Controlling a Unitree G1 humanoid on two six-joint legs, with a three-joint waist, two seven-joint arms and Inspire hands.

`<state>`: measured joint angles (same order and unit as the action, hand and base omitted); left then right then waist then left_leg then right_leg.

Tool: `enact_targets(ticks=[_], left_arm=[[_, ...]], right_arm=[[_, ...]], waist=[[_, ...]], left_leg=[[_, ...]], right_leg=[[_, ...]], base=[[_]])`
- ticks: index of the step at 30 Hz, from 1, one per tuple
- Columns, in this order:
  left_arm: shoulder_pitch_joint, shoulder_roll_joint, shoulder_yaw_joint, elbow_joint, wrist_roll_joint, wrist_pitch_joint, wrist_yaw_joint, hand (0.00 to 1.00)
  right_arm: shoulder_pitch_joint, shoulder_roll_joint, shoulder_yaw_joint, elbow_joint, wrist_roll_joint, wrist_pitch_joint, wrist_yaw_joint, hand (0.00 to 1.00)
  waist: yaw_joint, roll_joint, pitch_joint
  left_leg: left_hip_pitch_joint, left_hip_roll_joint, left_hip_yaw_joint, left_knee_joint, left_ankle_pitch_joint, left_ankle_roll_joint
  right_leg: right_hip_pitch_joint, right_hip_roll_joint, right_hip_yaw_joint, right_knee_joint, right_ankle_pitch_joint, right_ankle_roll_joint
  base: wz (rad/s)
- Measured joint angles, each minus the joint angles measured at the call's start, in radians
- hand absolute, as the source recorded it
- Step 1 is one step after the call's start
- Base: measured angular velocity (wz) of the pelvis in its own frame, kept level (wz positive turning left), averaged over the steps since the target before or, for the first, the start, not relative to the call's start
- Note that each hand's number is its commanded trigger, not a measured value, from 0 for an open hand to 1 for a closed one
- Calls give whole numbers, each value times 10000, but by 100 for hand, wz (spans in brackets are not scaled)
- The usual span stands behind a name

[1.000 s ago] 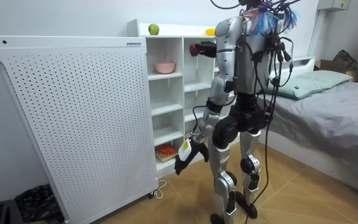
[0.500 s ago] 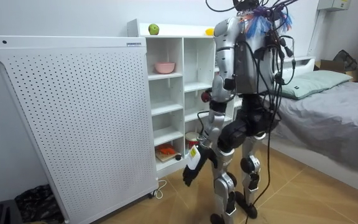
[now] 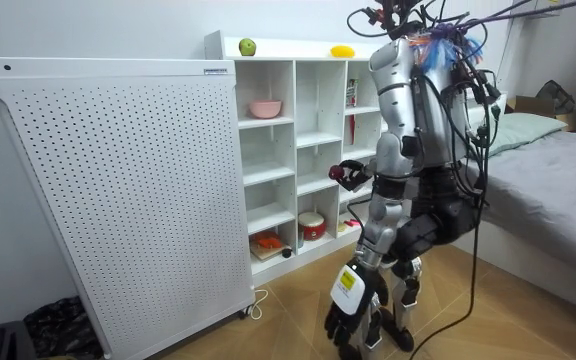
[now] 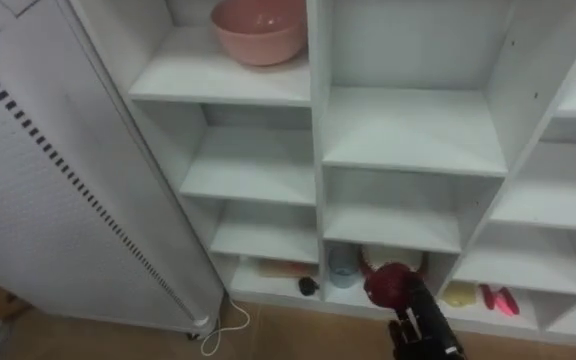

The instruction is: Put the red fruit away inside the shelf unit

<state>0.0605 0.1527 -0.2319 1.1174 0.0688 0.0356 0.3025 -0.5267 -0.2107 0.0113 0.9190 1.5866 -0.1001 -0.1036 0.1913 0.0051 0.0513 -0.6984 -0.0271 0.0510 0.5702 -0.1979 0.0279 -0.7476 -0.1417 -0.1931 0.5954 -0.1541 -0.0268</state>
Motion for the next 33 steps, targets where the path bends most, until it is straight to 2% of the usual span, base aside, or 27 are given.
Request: enact_targets(ticks=[2, 5, 8, 11, 15, 21, 23, 26, 33], left_arm=[[-39, -2, -284, -5, -2, 1, 1, 0], [-52, 3, -382, -145, 4, 20, -4, 0], [-57, 7, -382, -306, 4, 26, -8, 0], [-90, 30, -426, -313, -13, 24, -35, 0], [-85, 52, -446, -313, -13, 26, -93, 0], [-72, 209, -487, -430, -362, 71, -200, 0], [-30, 243, -599, -733, -355, 96, -207, 0], [110, 296, -679, -1205, -357, 85, -191, 0], [278, 352, -692, -1621, -358, 73, -1, 0]], right_arm=[[-529, -256, -249, 428, 414, 13, 72, 100], [-1204, -492, -886, 489, 592, 29, 85, 100], [-1551, -747, -1339, 490, 699, 18, 80, 100], [-2016, -1098, -1568, 578, 782, 51, 77, 100], [-2282, -1415, -1919, 609, 814, 44, 76, 100], [-2674, -1715, -1939, 863, 875, 65, -271, 100], [-2909, -2020, -1943, 923, 881, 61, -581, 100], [-3123, -2271, -1942, 934, 884, 49, -788, 100], [-3217, -2326, -1942, 945, 886, 50, -985, 100]], waist=[[127, 19, -9], [263, 87, -13], [441, 98, -18], [572, 151, -21], [633, 252, -17], [692, 344, -38], [922, 360, -48], [1084, 366, -52], [1124, 369, -54]], left_leg=[[-258, -30, 3, 116, 41, 23], [-808, -43, 6, 373, 60, 46], [-1106, -63, 41, 473, 72, 71], [-1390, -197, 72, 558, 98, 128], [-1680, -214, 36, 751, 73, 207], [-2237, -246, 33, 1042, 35, 227], [-2602, -245, 44, 1275, -6, 246], [-2877, -250, 30, 1436, -25, 243], [-3016, -232, -58, 1586, -79, 222]], right_leg=[[-250, -138, -48, 161, -9, -23], [-761, -175, -87, 354, 24, -55], [-1103, -260, -32, 552, 33, -29], [-1447, -350, -18, 759, 23, -5], [-1716, -505, -35, 1042, -83, -91], [-2214, -664, -177, 1387, -248, -108], [-2577, -675, -167, 1593, -267, -133], [-2837, -697, -179, 1742, -291, -168], [-2880, -755, -302, 1855, -383, -200]], base=[[10], [3], [4], [5], [12], [10], [0], [5], [4]])
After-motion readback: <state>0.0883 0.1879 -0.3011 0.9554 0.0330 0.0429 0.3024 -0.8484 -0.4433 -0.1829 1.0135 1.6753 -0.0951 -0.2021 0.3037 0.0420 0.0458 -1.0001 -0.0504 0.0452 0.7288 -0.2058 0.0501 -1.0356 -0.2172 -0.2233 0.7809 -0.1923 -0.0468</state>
